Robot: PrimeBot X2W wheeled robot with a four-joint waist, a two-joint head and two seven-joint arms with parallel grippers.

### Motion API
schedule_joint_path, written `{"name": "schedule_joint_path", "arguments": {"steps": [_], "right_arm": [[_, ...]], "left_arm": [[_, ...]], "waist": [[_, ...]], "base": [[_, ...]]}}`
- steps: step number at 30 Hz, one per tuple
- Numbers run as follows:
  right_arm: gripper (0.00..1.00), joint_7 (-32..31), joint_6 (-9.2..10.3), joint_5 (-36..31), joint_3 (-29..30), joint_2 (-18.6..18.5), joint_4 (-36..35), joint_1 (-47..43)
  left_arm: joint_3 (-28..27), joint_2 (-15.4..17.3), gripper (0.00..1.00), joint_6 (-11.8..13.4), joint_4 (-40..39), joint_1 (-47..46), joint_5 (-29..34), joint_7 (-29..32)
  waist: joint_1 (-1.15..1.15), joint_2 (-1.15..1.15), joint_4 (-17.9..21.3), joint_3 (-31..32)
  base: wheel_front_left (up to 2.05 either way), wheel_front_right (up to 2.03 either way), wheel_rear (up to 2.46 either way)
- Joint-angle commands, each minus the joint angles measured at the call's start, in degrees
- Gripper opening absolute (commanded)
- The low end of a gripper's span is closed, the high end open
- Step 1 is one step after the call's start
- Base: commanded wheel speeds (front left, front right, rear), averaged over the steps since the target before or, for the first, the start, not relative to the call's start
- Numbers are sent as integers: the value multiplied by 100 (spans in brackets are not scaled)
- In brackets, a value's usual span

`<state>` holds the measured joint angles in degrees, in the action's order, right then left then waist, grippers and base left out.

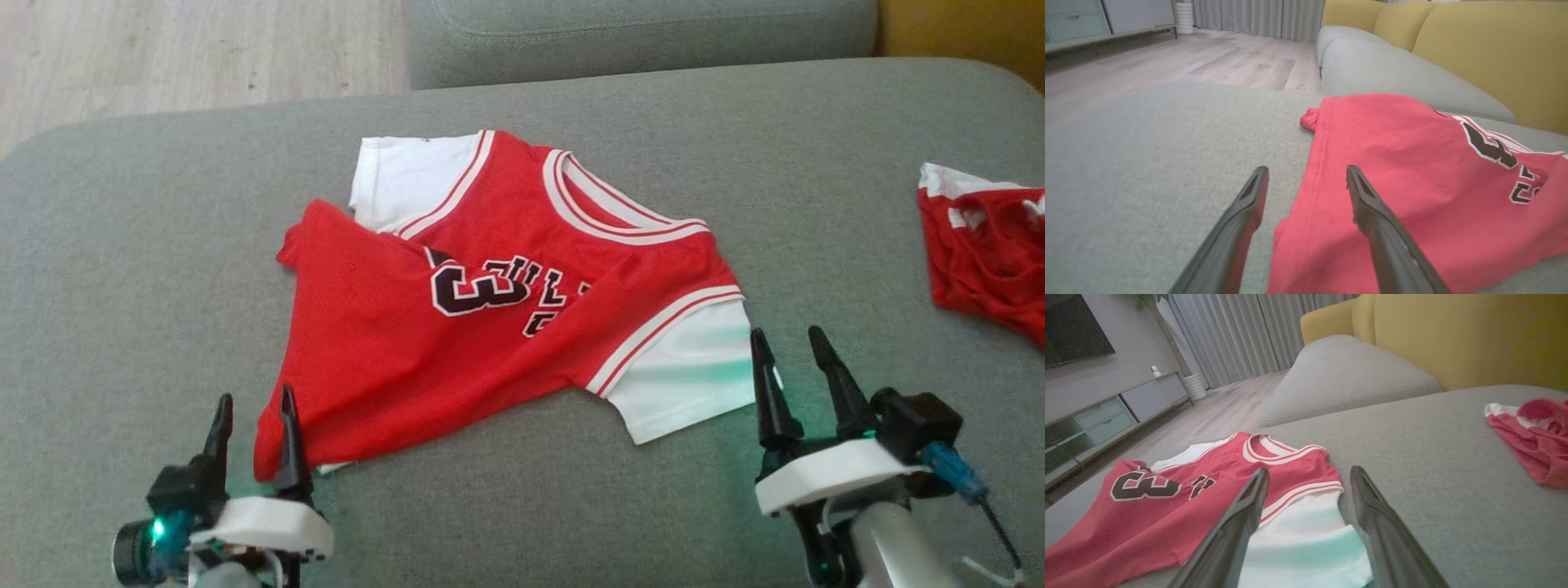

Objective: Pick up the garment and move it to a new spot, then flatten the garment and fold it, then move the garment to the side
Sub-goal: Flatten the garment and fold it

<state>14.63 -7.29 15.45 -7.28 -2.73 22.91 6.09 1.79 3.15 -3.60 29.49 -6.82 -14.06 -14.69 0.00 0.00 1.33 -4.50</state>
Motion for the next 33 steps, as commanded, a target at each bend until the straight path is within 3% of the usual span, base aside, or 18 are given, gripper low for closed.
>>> {"name": "schedule_joint_path", "arguments": {"steps": [1, 7, 15, 33], "right_arm": [[100, 37, -20, -86, -101, -15, -231, 112], [100, 37, -20, -398, 3, -15, -319, -23], [100, 37, -20, -514, 12, -15, -185, -190], [100, 37, -20, -565, -21, -15, -80, 43]], "left_arm": [[-201, 46, 100, 72, -153, -154, 140, -30], [-110, 46, 100, 278, -284, 158, 842, -30], [-143, 0, 100, 322, -359, 531, 866, -30], [-377, -26, 100, -141, 430, 115, -529, -30]], "waist": [[0, 0, 25, 7], [0, 0, 132, 158], [0, 0, 110, 280], [0, 0, 177, -234]], "base": [[0, 0, 0], [0, 0, 0], [0, 0, 0], [0, 0, 0]]}}
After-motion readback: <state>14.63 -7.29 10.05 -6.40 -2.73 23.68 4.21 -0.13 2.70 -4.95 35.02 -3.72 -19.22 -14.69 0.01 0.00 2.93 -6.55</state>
